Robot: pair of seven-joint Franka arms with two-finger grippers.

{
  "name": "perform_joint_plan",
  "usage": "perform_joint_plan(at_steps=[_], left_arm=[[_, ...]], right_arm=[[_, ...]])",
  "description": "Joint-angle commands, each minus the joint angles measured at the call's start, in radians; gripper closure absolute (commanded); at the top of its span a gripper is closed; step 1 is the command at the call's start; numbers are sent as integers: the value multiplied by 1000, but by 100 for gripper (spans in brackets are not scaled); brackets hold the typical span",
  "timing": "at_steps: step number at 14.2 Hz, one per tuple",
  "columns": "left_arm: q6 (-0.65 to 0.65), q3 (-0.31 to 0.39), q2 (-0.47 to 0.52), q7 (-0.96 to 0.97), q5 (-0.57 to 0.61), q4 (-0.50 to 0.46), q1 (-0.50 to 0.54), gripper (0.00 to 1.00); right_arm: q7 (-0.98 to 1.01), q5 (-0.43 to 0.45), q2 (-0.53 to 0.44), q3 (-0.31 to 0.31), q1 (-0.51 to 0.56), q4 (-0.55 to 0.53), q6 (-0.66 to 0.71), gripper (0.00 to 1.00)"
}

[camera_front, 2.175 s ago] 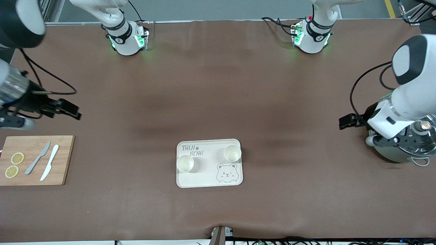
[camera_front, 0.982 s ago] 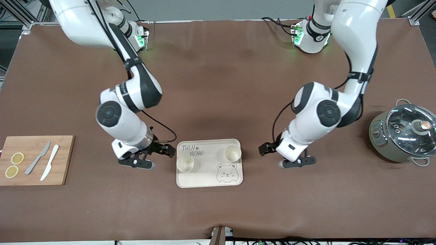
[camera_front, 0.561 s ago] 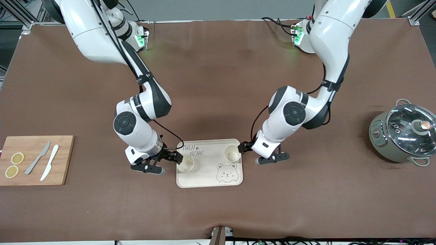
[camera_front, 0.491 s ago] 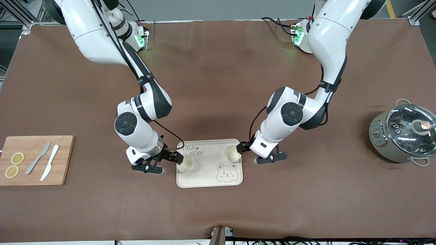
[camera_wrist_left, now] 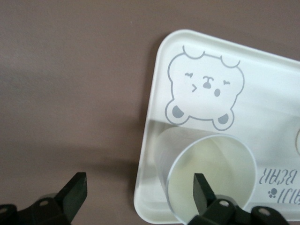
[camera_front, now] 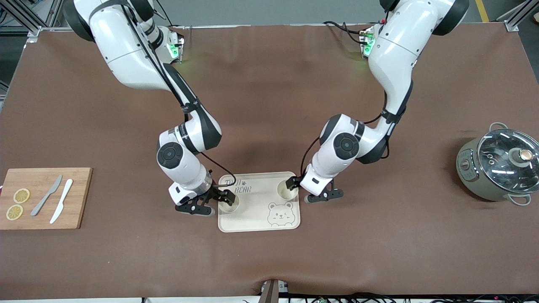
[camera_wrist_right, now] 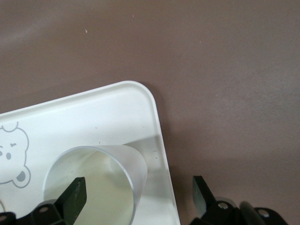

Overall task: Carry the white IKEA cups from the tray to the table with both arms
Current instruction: 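Lower both grippers around the two white cups on the tray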

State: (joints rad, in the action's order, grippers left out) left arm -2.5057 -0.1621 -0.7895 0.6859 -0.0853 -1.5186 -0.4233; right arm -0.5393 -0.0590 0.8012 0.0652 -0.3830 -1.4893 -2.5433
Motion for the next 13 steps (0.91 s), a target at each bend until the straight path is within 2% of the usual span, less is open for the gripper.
perform_joint_plan(at_steps=[1, 3, 5, 6, 8, 9, 10, 12, 13], left_arm=[[-10, 15, -10, 58, 54, 20, -23, 0], [-10, 16, -10, 57, 82, 18, -25, 0], [-10, 18, -7, 70, 145, 18, -28, 33], [-10, 16, -7, 82, 151, 18, -29, 48], [-10, 18, -7, 84, 151, 20, -35, 72], [-10, 18, -7, 86, 150, 20, -38, 80], [-10, 18, -5, 86, 150, 20, -38, 86], [-10, 18, -4, 86, 150, 21, -43, 98], [-10, 18, -4, 87, 150, 21, -49, 100]], right_arm=[[-18, 7, 32, -13, -16, 26, -26, 0], [-16, 8, 35, -13, -19, 26, -35, 0], [-16, 7, 33, -13, -17, 26, -34, 0], [-14, 7, 33, -13, -17, 26, -34, 10], [-11, 8, 33, -13, -17, 27, -32, 42], [-11, 8, 33, -13, -17, 26, -32, 61], [-13, 8, 33, -13, -17, 26, -32, 73], [-13, 8, 33, -13, -17, 26, -32, 89], [-13, 8, 33, -13, -17, 26, -34, 96]])
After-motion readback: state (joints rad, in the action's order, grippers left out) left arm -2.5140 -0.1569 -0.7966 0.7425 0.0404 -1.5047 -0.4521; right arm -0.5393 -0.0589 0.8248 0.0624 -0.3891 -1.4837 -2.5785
